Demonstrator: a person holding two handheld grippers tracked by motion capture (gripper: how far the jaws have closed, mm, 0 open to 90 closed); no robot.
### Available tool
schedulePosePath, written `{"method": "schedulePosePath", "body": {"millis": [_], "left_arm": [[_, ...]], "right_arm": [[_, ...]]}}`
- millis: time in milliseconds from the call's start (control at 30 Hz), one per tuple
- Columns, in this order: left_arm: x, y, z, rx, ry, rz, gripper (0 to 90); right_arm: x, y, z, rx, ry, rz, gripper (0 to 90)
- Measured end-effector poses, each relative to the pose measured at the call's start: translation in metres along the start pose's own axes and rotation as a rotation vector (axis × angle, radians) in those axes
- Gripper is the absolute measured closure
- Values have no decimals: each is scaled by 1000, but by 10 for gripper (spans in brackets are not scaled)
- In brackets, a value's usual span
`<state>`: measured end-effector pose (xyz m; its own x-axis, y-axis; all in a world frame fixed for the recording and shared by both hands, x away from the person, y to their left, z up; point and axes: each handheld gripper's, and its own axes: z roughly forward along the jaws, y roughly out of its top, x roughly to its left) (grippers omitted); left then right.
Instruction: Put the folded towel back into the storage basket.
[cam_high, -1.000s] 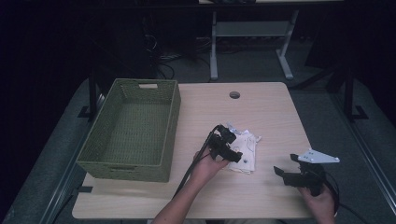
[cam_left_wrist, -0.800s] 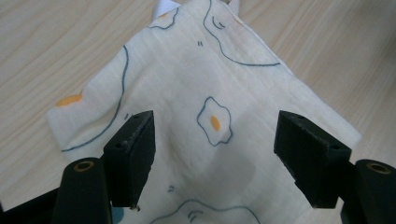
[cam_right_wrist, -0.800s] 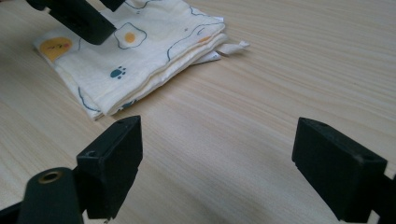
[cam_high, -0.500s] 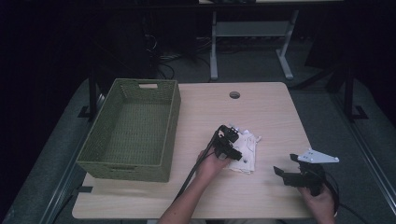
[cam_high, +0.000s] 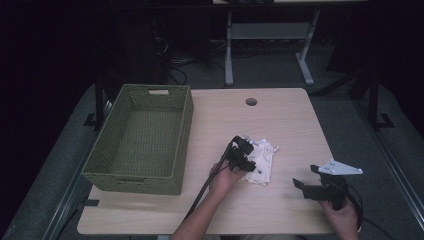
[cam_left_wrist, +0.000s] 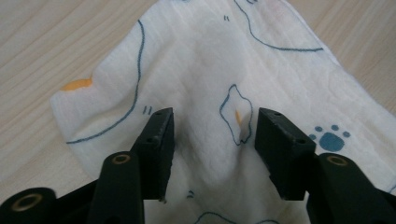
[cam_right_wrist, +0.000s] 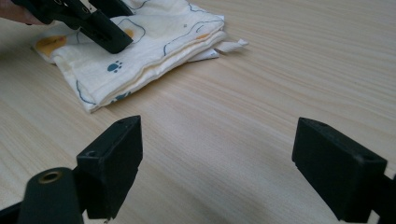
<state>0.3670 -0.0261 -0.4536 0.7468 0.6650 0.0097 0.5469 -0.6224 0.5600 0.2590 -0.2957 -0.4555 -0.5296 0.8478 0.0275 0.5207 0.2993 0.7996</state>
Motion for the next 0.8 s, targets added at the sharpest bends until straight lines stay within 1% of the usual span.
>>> {"method": "schedulePosePath", "body": {"millis": [133,233,367,500,533,567,600,800], "left_arm": [[1,-1,-1,-1,-2,1,543],[2,-1,-2,2,0,5,588],[4,-4,-5,3,-10,10,658],[5,-10,-9,3,-38,10,740],[5,-10,-9,3,-38,10,759],[5,-11,-10,-1,-50,-2,759],[7,-14,-12,2,-63,-5,784],[12,-20,-18,-1,-89,-31,802]], "right_arm": [[0,0,0,1,1,-1,158],[0,0,0,3,1,-1,158],[0,0,1,3,2,-1,158],[1,0,1,7,3,-5,158],[1,0,1,7,3,-5,158],[1,0,1,6,2,-6,158],[1,0,1,5,2,-4,158],[1,0,1,6,-1,-4,158]]}}
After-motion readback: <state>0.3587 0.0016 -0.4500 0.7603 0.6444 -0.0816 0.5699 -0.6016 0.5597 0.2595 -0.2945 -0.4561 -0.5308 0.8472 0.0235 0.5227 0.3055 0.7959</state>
